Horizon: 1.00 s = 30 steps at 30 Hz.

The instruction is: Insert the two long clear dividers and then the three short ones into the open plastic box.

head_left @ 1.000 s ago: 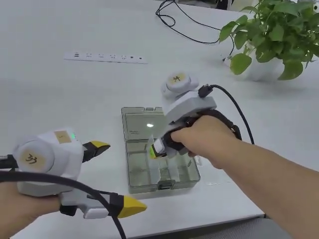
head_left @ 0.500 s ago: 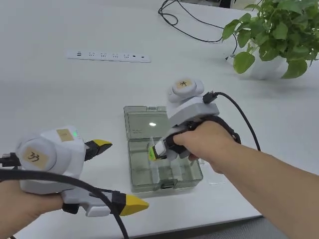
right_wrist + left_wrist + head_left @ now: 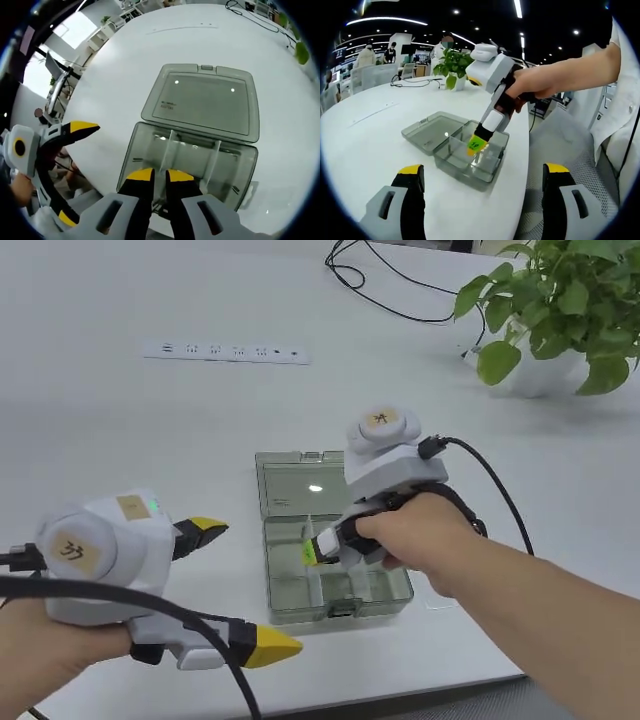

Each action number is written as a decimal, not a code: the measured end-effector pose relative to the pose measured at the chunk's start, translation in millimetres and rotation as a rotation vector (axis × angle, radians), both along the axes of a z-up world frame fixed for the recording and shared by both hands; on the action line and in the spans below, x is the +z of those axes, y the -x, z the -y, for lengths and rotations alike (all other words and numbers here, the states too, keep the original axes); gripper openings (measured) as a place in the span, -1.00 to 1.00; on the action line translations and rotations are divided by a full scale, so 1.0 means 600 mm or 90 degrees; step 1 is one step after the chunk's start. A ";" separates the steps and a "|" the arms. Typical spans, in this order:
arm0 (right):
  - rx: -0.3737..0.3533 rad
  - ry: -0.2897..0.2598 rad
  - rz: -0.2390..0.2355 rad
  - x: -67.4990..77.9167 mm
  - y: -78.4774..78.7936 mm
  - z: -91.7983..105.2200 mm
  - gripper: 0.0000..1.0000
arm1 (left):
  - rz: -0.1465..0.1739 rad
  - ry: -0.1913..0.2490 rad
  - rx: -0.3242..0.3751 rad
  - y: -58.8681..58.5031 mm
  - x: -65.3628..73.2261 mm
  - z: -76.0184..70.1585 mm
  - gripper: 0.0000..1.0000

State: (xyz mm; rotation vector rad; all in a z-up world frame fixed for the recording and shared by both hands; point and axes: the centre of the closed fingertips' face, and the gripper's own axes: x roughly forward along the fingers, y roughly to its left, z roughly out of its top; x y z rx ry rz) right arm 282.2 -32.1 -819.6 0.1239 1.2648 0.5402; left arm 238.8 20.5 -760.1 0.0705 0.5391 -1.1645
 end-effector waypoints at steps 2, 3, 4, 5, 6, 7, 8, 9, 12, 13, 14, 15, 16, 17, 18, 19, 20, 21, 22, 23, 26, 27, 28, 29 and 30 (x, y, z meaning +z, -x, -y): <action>-0.004 -0.010 0.001 0.001 0.000 -0.001 -0.78 | 0.000 -0.001 0.004 -0.001 0.000 -0.001 1.00; -0.005 -0.018 0.003 0.004 -0.001 -0.001 -0.78 | 0.000 -0.001 0.006 -0.001 0.001 -0.002 1.00; -0.008 -0.022 0.005 0.005 -0.001 -0.002 -0.78 | 0.000 -0.001 0.008 -0.002 0.001 -0.002 1.00; -0.010 -0.030 0.006 0.008 -0.003 -0.002 -0.76 | -0.001 -0.002 0.010 -0.002 0.001 -0.002 1.00; -0.012 -0.037 0.007 0.010 -0.003 -0.002 -0.74 | -0.001 -0.003 0.012 -0.002 0.002 -0.003 1.00; -0.012 -0.042 0.010 0.013 -0.004 -0.003 -0.72 | -0.001 -0.003 0.013 -0.002 0.002 -0.003 1.00; -0.015 -0.049 0.014 0.017 -0.006 -0.003 -0.71 | -0.001 -0.004 0.015 -0.002 0.003 -0.004 1.00; -0.016 -0.055 0.017 0.020 -0.008 -0.002 -0.70 | -0.001 -0.004 0.017 -0.002 0.004 -0.004 1.00; -0.022 -0.086 0.026 0.035 -0.012 -0.004 -0.67 | 0.001 -0.004 0.024 -0.004 0.009 -0.005 1.00; -0.022 -0.094 0.031 0.040 -0.013 -0.004 -0.67 | 0.001 -0.004 0.026 -0.004 0.011 -0.005 1.00; -0.021 -0.114 0.044 0.050 -0.017 -0.006 -0.65 | 0.002 -0.005 0.031 -0.005 0.013 -0.006 1.00; -0.026 -0.122 0.042 0.054 -0.017 -0.004 -0.63 | 0.003 -0.005 0.033 -0.006 0.015 -0.007 1.00; -0.024 -0.139 0.039 0.061 -0.016 -0.003 -0.61 | 0.004 -0.005 0.038 -0.007 0.017 -0.008 1.00; -0.025 -0.148 0.043 0.066 -0.018 -0.002 -0.59 | 0.005 -0.004 0.041 -0.008 0.019 -0.008 1.00; -0.028 -0.155 0.045 0.070 -0.019 0.001 -0.59 | 0.006 -0.005 0.044 -0.009 0.020 -0.009 1.00; -0.029 -0.165 0.048 0.076 -0.021 0.005 -0.58 | 0.006 -0.005 0.048 -0.009 0.022 -0.010 1.00; -0.030 -0.174 0.052 0.083 -0.017 0.004 -0.56 | 0.007 -0.005 0.050 -0.009 0.024 -0.011 1.00; -0.033 -0.185 0.056 0.090 -0.015 0.006 -0.54 | 0.008 -0.006 0.054 -0.008 0.026 -0.012 1.00; -0.030 -0.192 0.061 0.096 -0.013 0.007 -0.53 | 0.008 -0.007 0.057 -0.007 0.027 -0.013 1.00; -0.022 -0.200 0.076 0.101 -0.016 0.010 -0.51 | 0.009 -0.008 0.061 -0.006 0.028 -0.014 1.00; -0.006 -0.206 0.090 0.108 -0.012 0.022 -0.46 | 0.010 -0.013 0.071 -0.003 0.030 -0.017 1.00; 0.000 -0.213 0.101 0.114 -0.012 0.023 -0.45 | 0.011 -0.014 0.073 -0.002 0.032 -0.018 1.00; 0.003 -0.217 0.102 0.122 -0.008 0.026 -0.44 | 0.011 -0.015 0.077 -0.001 0.033 -0.019 1.00; 0.009 -0.223 0.106 0.128 -0.007 0.028 -0.44 | 0.012 -0.015 0.081 -0.001 0.035 -0.020 1.00; 0.014 -0.227 0.118 0.135 -0.007 0.031 -0.43 | 0.012 -0.015 0.084 0.000 0.037 -0.020 1.00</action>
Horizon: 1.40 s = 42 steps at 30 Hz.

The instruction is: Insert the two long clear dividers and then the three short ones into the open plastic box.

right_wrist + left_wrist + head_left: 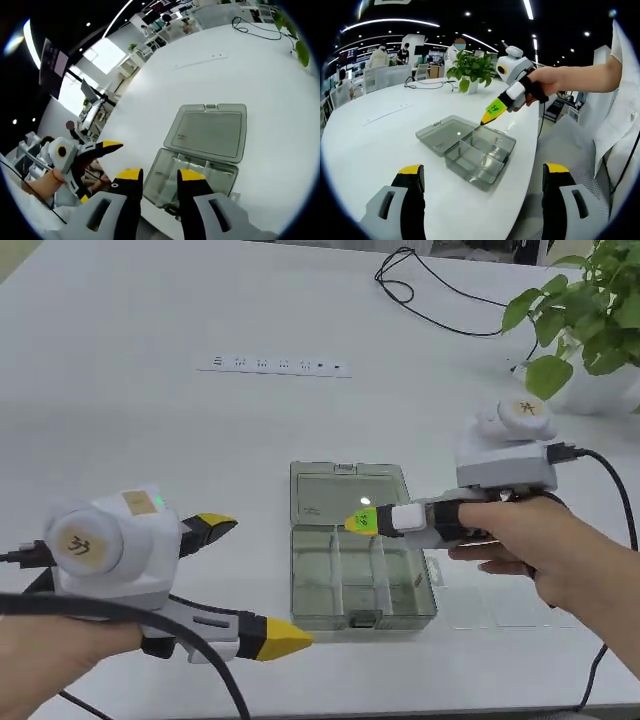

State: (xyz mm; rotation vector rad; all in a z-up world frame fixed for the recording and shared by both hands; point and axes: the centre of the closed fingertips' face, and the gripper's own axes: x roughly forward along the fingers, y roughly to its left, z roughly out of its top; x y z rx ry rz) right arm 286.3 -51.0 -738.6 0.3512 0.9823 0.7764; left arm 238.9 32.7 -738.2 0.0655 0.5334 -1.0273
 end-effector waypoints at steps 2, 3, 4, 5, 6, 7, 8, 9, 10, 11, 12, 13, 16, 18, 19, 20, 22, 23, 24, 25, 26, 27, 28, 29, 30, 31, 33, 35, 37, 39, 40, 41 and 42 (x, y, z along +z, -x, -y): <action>0.013 -0.002 0.013 0.009 0.004 0.007 -0.40 | 0.003 -0.002 0.004 0.002 0.003 0.000 1.00; 0.021 -0.002 0.023 0.012 0.005 0.010 -0.39 | 0.004 -0.002 0.006 0.002 0.005 -0.001 1.00; 0.026 0.001 0.030 0.015 0.005 0.013 -0.38 | 0.005 -0.001 0.009 0.002 0.007 -0.001 1.00; 0.039 0.005 0.041 0.017 0.007 0.018 -0.37 | 0.006 -0.002 0.011 0.003 0.009 -0.001 1.00; 0.047 0.009 0.046 0.019 0.010 0.024 -0.35 | 0.008 -0.003 0.013 0.003 0.011 -0.002 1.00; 0.052 0.012 0.049 0.021 0.011 0.029 -0.33 | 0.010 -0.004 0.016 0.003 0.013 -0.003 1.00; 0.069 0.016 0.071 0.024 0.010 0.036 -0.33 | 0.011 -0.004 0.019 0.003 0.014 -0.004 1.00; 0.076 0.017 0.076 0.027 0.012 0.040 -0.32 | 0.011 -0.003 0.024 0.003 0.016 -0.005 1.00; 0.077 0.020 0.072 0.027 0.013 0.046 -0.31 | 0.012 -0.004 0.027 0.003 0.017 -0.006 1.00; 0.095 0.026 0.088 0.029 0.014 0.054 -0.29 | 0.014 -0.006 0.031 0.003 0.018 -0.008 1.00; 0.101 0.030 0.100 0.030 0.011 0.061 -0.27 | 0.015 -0.007 0.032 0.003 0.019 -0.009 1.00; 0.111 0.040 0.101 0.029 0.014 0.071 -0.25 | 0.016 -0.005 0.035 0.004 0.021 -0.010 1.00; 0.155 0.066 0.121 0.024 0.021 0.093 -0.19 | 0.019 -0.006 0.040 0.005 0.021 -0.013 1.00; 0.187 0.084 0.137 0.019 0.025 0.107 -0.11 | 0.018 -0.007 0.044 0.006 0.020 -0.015 1.00; 0.204 0.091 0.145 0.017 0.028 0.112 -0.09 | 0.019 -0.008 0.046 0.006 0.019 -0.017 1.00; 0.224 0.103 0.140 0.012 0.035 0.120 -0.08 | 0.019 -0.010 0.048 0.007 0.019 -0.018 1.00; 0.248 0.111 0.156 0.010 0.037 0.127 -0.02 | 0.019 -0.008 0.051 0.008 0.019 -0.020 1.00; 0.272 0.122 0.162 0.005 0.041 0.134 0.02 | 0.020 -0.008 0.052 0.008 0.019 -0.021 1.00; 0.297 0.136 0.169 -0.001 0.044 0.141 0.04 | 0.019 -0.008 0.054 0.009 0.018 -0.021 1.00; 0.312 0.145 0.172 -0.006 0.047 0.146 0.06 | 0.019 -0.008 0.054 0.010 0.018 -0.022 1.00; 0.330 0.153 0.175 -0.011 0.050 0.149 0.09 | 0.018 -0.008 0.053 0.011 0.017 -0.022 1.00; 0.346 0.163 0.180 -0.016 0.051 0.154 0.11 | 0.018 -0.009 0.053 0.012 0.016 -0.022 1.00; 0.370 0.179 0.193 -0.024 0.052 0.159 0.12 | 0.017 -0.010 0.053 0.012 0.015 -0.023 1.00; 0.391 0.187 0.199 -0.029 0.055 0.162 0.12 | 0.017 -0.012 0.053 0.013 0.014 -0.024 1.00; 0.415 0.196 0.201 -0.037 0.059 0.166 0.12 | 0.018 -0.012 0.053 0.013 0.013 -0.025 1.00; 0.430 0.208 0.200 -0.043 0.061 0.170 0.13 | 0.017 -0.012 0.054 0.012 0.013 -0.025 1.00; 0.483 0.240 0.218 -0.059 0.065 0.179 0.15 | 0.018 -0.012 0.054 0.012 0.014 -0.025 1.00; 0.527 0.272 0.218 -0.076 0.071 0.189 0.18 | 0.018 -0.012 0.054 0.010 0.014 -0.026 1.00; 0.566 0.301 0.232 -0.091 0.071 0.196 0.17 | 0.018 -0.012 0.053 0.008 0.014 -0.026 1.00; 0.597 0.317 0.236 -0.114 0.071 0.202 0.17 | 0.019 -0.013 0.050 0.006 0.013 -0.025 1.00; 0.612 0.323 0.236 -0.129 0.069 0.208 0.15 | 0.019 -0.014 0.049 0.005 0.013 -0.025 1.00; 0.632 0.335 0.241 -0.138 0.066 0.213 0.15 | 0.019 -0.015 0.049 0.004 0.012 -0.025 1.00; 0.645 0.344 0.246 -0.144 0.063 0.217 0.14 | 0.019 -0.015 0.049 0.003 0.012 -0.025 1.00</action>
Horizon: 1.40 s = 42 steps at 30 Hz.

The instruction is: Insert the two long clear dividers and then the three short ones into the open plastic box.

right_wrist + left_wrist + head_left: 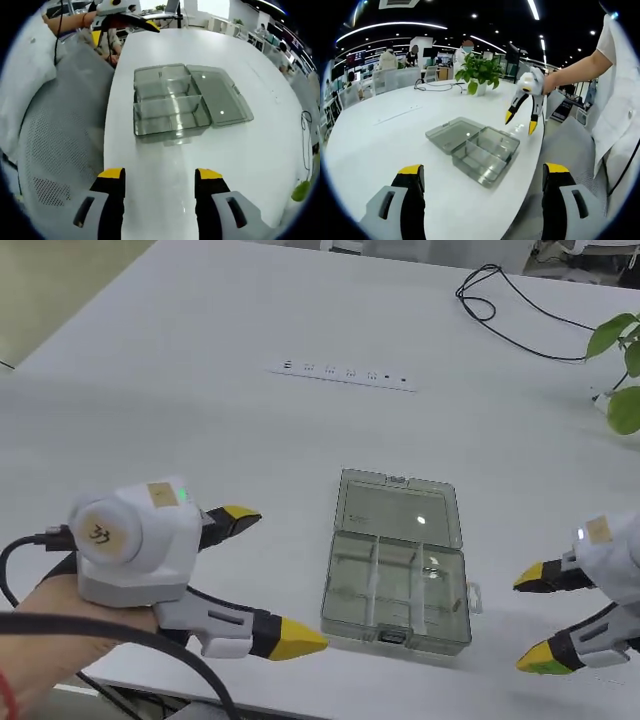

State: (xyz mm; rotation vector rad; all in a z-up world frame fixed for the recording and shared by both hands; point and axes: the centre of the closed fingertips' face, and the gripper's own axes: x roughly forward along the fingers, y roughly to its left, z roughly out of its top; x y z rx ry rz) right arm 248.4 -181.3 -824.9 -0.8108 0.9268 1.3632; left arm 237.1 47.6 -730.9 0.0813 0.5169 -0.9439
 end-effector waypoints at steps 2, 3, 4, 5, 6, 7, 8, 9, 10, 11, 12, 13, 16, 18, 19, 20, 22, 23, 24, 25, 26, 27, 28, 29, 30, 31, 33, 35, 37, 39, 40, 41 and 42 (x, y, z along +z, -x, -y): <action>0.028 0.020 0.010 -0.010 0.003 0.002 0.12 | 0.000 0.001 0.000 -0.001 0.000 0.000 1.00; 0.032 0.021 0.011 -0.014 0.004 0.000 0.11 | 0.001 0.001 0.000 -0.002 0.000 0.001 1.00; 0.039 0.024 0.012 -0.016 0.006 -0.001 0.09 | 0.001 0.001 0.000 -0.002 0.000 0.001 1.00; 0.048 0.028 0.014 -0.023 0.006 0.000 0.08 | 0.000 0.002 0.000 -0.002 0.000 0.001 1.00; 0.053 0.031 0.015 -0.028 0.006 0.002 0.05 | 0.000 0.003 0.000 -0.002 0.000 0.001 1.00; 0.057 0.035 0.014 -0.033 0.006 0.003 0.00 | -0.001 0.003 0.000 -0.003 -0.001 0.001 1.00; 0.060 0.037 0.013 -0.036 0.006 0.004 -0.02 | -0.001 0.003 0.000 -0.003 -0.001 0.001 1.00; 0.062 0.045 0.014 -0.040 0.004 0.006 -0.02 | -0.002 0.004 0.000 -0.003 -0.002 0.002 1.00; 0.066 0.053 0.015 -0.042 0.003 0.009 -0.02 | -0.002 0.004 0.000 -0.003 -0.003 0.002 1.00; 0.070 0.053 0.016 -0.043 0.003 0.008 -0.03 | -0.004 0.005 0.000 -0.003 -0.003 0.003 1.00; 0.073 0.055 0.014 -0.044 0.004 0.008 -0.03 | -0.004 0.005 -0.002 -0.003 -0.004 0.004 1.00; 0.072 0.056 0.014 -0.045 0.004 0.007 -0.04 | -0.005 0.005 -0.003 -0.003 -0.005 0.004 1.00; 0.079 0.066 0.018 -0.051 0.003 0.008 -0.07 | -0.006 0.005 -0.003 -0.005 -0.006 0.004 1.00; 0.082 0.077 0.019 -0.057 0.004 0.013 -0.08 | -0.006 0.007 -0.003 -0.005 -0.006 0.004 1.00; 0.079 0.077 0.024 -0.056 0.003 0.013 -0.10 | -0.006 0.008 -0.003 -0.006 -0.006 0.004 1.00; 0.080 0.074 0.027 -0.055 -0.001 0.011 -0.13 | -0.007 0.008 -0.003 -0.005 -0.006 0.004 1.00; 0.078 0.074 0.032 -0.055 -0.001 0.011 -0.16 | -0.007 0.007 -0.004 -0.006 -0.007 0.004 1.00; 0.090 0.078 0.045 -0.056 -0.004 0.011 -0.19 | -0.006 0.008 -0.004 -0.007 -0.006 0.003 1.00; 0.084 0.078 0.038 -0.055 -0.003 0.010 -0.19 | -0.006 0.009 -0.003 -0.008 -0.006 0.003 1.00; 0.081 0.078 0.038 -0.054 -0.003 0.010 -0.19 | -0.006 0.010 -0.002 -0.009 -0.005 0.002 1.00; 0.085 0.079 0.040 -0.054 -0.002 0.010 -0.21 | -0.005 0.009 -0.003 -0.009 -0.005 0.002 1.00; 0.085 0.080 0.040 -0.054 -0.002 0.010 -0.23 | -0.005 0.008 -0.004 -0.009 -0.005 0.002 1.00; 0.085 0.081 0.040 -0.054 -0.002 0.011 -0.26 | -0.004 0.008 -0.005 -0.009 -0.005 0.002 1.00; 0.084 0.082 0.041 -0.054 -0.002 0.011 -0.30 | -0.003 0.009 -0.003 -0.010 -0.004 0.002 1.00; 0.084 0.082 0.041 -0.054 -0.002 0.012 -0.33 | -0.004 0.009 -0.003 -0.011 -0.004 0.001 1.00; 0.082 0.081 0.041 -0.053 -0.002 0.011 -0.33 | -0.003 0.009 -0.003 -0.011 -0.004 0.002 1.00; 0.080 0.082 0.041 -0.053 -0.002 0.012 -0.33 | -0.003 0.010 -0.004 -0.010 -0.004 0.003 1.00; 0.079 0.083 0.041 -0.053 -0.002 0.012 -0.33 | -0.003 0.010 -0.004 -0.010 -0.005 0.003 1.00; 0.077 0.084 0.041 -0.053 -0.002 0.012 -0.34 | -0.005 0.008 -0.006 -0.009 -0.007 0.002 1.00; 0.071 0.085 0.042 -0.053 -0.002 0.012 -0.34 | -0.004 0.008 -0.006 -0.009 -0.008 0.001 1.00; 0.069 0.085 0.042 -0.052 -0.002 0.013 -0.34 | -0.004 0.008 -0.006 -0.010 -0.007 0.000 1.00; 0.068 0.085 0.042 -0.052 -0.002 0.013 -0.34 | -0.003 0.008 -0.006 -0.010 -0.007 -0.001 1.00; 0.064 0.082 0.043 -0.049 -0.001 0.012 -0.34 | -0.002 0.008 -0.005 -0.011 -0.007 -0.002 1.00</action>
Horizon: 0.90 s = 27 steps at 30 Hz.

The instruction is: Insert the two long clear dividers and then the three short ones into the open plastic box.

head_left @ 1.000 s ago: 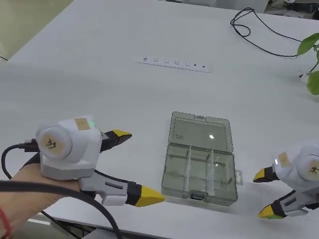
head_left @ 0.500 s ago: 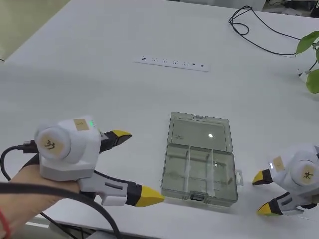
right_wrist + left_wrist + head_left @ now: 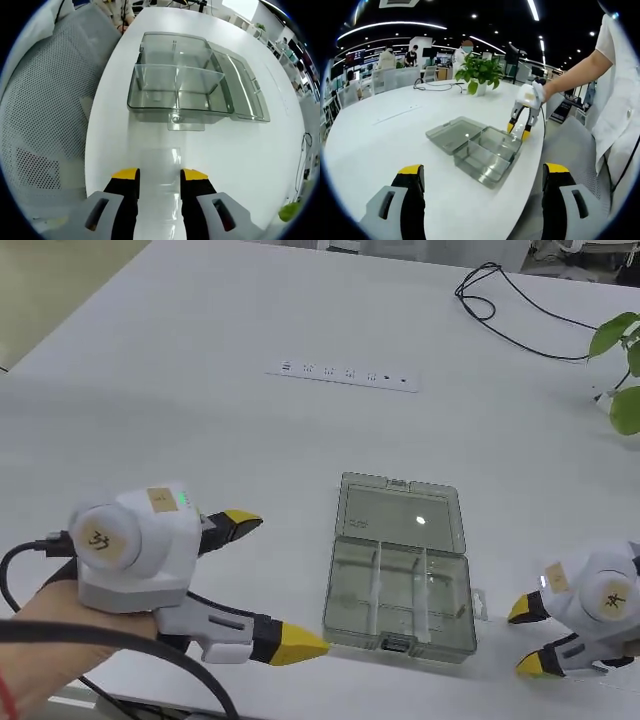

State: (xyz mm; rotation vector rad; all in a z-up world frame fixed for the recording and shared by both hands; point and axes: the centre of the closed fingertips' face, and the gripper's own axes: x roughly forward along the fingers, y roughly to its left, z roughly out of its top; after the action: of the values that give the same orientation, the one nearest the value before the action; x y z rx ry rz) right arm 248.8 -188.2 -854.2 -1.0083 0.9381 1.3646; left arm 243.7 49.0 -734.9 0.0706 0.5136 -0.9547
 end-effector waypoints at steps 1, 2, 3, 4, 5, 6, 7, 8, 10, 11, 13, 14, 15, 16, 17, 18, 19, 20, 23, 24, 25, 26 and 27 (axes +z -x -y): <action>-0.003 -0.003 0.000 0.002 0.000 0.000 -0.34 | 0.000 0.000 0.000 0.000 0.000 -0.001 1.00; -0.003 -0.004 0.000 0.003 0.000 0.000 -0.34 | 0.000 0.000 0.000 -0.001 0.000 -0.001 1.00; -0.006 -0.006 0.005 0.009 -0.001 0.001 -0.34 | 0.001 0.000 0.001 -0.001 0.000 -0.002 1.00; -0.011 -0.008 0.008 0.013 -0.003 0.002 -0.34 | 0.001 0.000 0.000 -0.001 0.000 -0.003 1.00; -0.015 -0.012 0.010 0.017 -0.005 0.002 -0.34 | 0.001 -0.001 -0.001 -0.002 0.000 -0.003 1.00; -0.023 -0.019 0.012 0.023 -0.007 0.001 -0.34 | 0.001 -0.001 -0.001 -0.002 0.000 -0.003 1.00; -0.029 -0.021 0.015 0.027 -0.010 0.001 -0.34 | 0.002 0.000 -0.002 -0.002 0.000 -0.003 1.00; -0.031 -0.023 0.019 0.031 -0.012 0.002 -0.34 | 0.002 0.000 -0.002 -0.003 0.001 -0.003 1.00; -0.037 -0.029 0.028 0.043 -0.016 0.002 -0.34 | 0.002 -0.001 -0.004 -0.003 0.001 -0.004 1.00; -0.040 -0.032 0.034 0.051 -0.020 0.002 -0.34 | 0.002 -0.001 -0.005 -0.004 0.002 -0.004 1.00; -0.046 -0.036 0.041 0.063 -0.023 0.001 -0.34 | 0.004 -0.002 -0.005 -0.006 0.003 -0.004 1.00; -0.049 -0.042 0.049 0.073 -0.027 0.000 -0.34 | 0.005 0.000 -0.004 -0.007 0.006 -0.004 1.00; -0.053 -0.050 0.057 0.084 -0.029 -0.003 -0.34 | 0.004 0.002 -0.004 -0.009 0.008 -0.004 1.00; -0.055 -0.053 0.062 0.092 -0.031 -0.005 -0.34 | 0.005 0.002 -0.004 -0.009 0.010 -0.003 1.00; -0.056 -0.058 0.071 0.102 -0.035 -0.007 -0.34 | 0.006 0.003 -0.004 -0.012 0.013 -0.002 1.00; -0.058 -0.061 0.075 0.108 -0.036 -0.009 -0.34 | 0.007 0.004 -0.003 -0.012 0.014 -0.001 1.00; -0.059 -0.064 0.080 0.115 -0.036 -0.011 -0.34 | 0.006 0.008 -0.002 -0.014 0.018 0.000 1.00; -0.060 -0.068 0.084 0.122 -0.036 -0.013 -0.34 | 0.007 0.012 -0.001 -0.016 0.021 0.001 1.00; -0.060 -0.076 0.101 0.146 -0.035 -0.024 -0.34 | 0.006 0.025 0.002 -0.022 0.032 0.008 0.97; -0.060 -0.081 0.108 0.156 -0.033 -0.030 -0.34 | 0.007 0.028 0.001 -0.022 0.036 0.011 0.97; -0.060 -0.084 0.111 0.162 -0.032 -0.034 -0.34 | 0.008 0.034 0.001 -0.024 0.040 0.014 0.97; -0.060 -0.087 0.115 0.171 -0.030 -0.039 -0.34 | 0.002 0.043 0.006 -0.027 0.045 0.017 0.96; -0.060 -0.089 0.118 0.168 -0.030 -0.040 -0.34 | -0.003 0.050 0.008 -0.028 0.049 0.020 0.94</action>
State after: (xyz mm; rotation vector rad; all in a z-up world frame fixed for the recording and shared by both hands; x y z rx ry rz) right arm 267.0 -164.0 -753.5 -0.9550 0.7330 1.2185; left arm 260.5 36.9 -705.7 -0.0055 0.4797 -0.9618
